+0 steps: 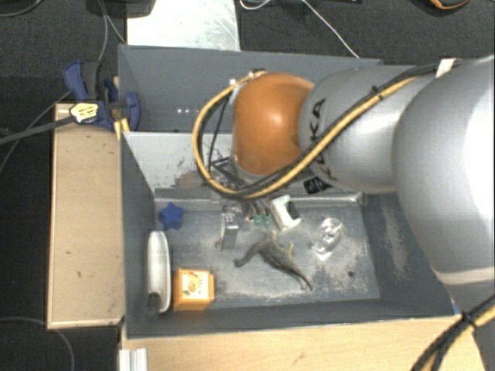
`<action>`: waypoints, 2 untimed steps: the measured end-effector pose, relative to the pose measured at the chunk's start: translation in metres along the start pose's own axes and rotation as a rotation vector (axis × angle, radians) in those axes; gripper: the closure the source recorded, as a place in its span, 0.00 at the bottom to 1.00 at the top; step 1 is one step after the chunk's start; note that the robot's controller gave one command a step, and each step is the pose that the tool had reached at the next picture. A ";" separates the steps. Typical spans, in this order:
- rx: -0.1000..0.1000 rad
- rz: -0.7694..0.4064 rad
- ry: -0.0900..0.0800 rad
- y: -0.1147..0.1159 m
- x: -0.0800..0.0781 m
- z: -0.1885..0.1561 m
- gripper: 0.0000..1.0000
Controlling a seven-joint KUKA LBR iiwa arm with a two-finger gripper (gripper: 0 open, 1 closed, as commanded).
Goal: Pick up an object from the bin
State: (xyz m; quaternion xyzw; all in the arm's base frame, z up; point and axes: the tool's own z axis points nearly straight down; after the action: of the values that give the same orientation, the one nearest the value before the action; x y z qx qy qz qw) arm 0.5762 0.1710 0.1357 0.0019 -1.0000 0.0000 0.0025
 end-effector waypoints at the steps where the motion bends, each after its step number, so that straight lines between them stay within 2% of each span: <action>1: -0.002 0.006 -0.008 -0.001 -0.002 -0.005 0.00; 2: -0.002 -0.150 -0.005 0.035 -0.015 0.007 0.00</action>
Offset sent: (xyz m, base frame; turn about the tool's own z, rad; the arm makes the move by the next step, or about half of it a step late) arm 0.0150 0.0387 -0.0095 -0.1681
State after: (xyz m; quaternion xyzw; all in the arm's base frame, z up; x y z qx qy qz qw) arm 0.5910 0.2057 0.1286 0.0767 -0.9971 -0.0011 -0.0003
